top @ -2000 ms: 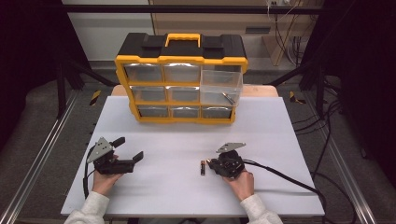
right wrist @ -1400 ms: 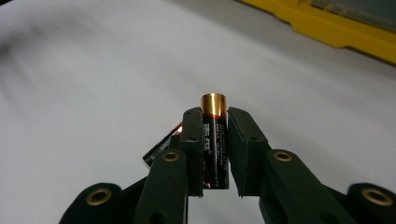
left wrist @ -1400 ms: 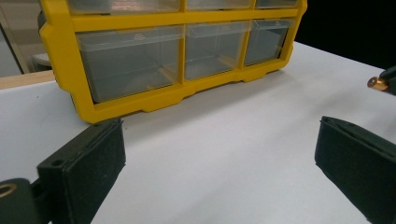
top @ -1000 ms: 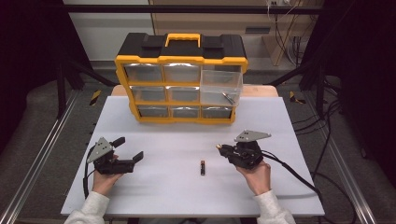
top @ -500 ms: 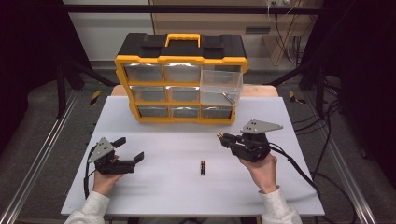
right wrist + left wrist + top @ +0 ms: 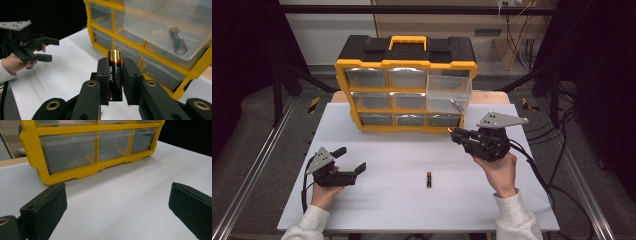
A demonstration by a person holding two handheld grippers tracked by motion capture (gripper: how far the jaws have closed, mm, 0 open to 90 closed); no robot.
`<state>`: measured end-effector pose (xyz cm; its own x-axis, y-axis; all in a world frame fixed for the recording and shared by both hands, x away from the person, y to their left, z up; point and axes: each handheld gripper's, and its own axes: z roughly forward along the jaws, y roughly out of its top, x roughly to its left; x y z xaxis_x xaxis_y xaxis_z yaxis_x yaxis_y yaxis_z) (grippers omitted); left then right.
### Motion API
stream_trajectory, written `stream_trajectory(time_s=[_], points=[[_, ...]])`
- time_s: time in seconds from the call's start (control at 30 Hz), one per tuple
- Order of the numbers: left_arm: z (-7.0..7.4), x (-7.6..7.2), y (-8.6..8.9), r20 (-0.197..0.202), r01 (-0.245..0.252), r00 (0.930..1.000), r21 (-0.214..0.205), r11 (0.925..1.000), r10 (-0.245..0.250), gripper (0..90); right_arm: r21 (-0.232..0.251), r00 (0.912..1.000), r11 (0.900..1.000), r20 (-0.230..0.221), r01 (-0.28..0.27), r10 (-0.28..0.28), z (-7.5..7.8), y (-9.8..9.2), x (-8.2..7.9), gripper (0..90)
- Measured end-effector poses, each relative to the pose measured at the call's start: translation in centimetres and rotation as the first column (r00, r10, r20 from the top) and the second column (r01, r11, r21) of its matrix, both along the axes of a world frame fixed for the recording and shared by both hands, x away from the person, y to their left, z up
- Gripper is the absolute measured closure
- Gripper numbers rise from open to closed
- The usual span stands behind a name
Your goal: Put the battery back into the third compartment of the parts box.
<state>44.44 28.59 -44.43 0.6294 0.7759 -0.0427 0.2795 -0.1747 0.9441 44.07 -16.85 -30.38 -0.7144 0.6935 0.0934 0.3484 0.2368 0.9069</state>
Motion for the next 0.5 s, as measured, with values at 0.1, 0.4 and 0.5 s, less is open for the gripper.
stream_trajectory(time_s=[0.1, 0.4, 0.5], points=[[0.0, 0.0, 0.0, -0.001, 0.0, 1.0, 0.0, 1.0, 0.0, 1.4, 0.002, 0.9998, 1.0, 0.018, 0.001, -0.001, 1.1, -0.1, 0.0, 77.2], [0.0, 0.0, 0.0, -0.002, 0.0, 1.0, 0.0, 1.0, 0.0, 1.4, 0.012, 0.9981, 0.9999, 0.061, 0.009, -0.009, 4.1, -0.1, 0.1, 77.3], [0.0, 0.0, 0.0, -0.001, 0.0, 1.0, -0.001, 1.0, 0.0, 1.4, 0.014, 0.9972, 0.9998, 0.074, 0.012, -0.013, 5.0, 0.0, 0.2, 77.2]])
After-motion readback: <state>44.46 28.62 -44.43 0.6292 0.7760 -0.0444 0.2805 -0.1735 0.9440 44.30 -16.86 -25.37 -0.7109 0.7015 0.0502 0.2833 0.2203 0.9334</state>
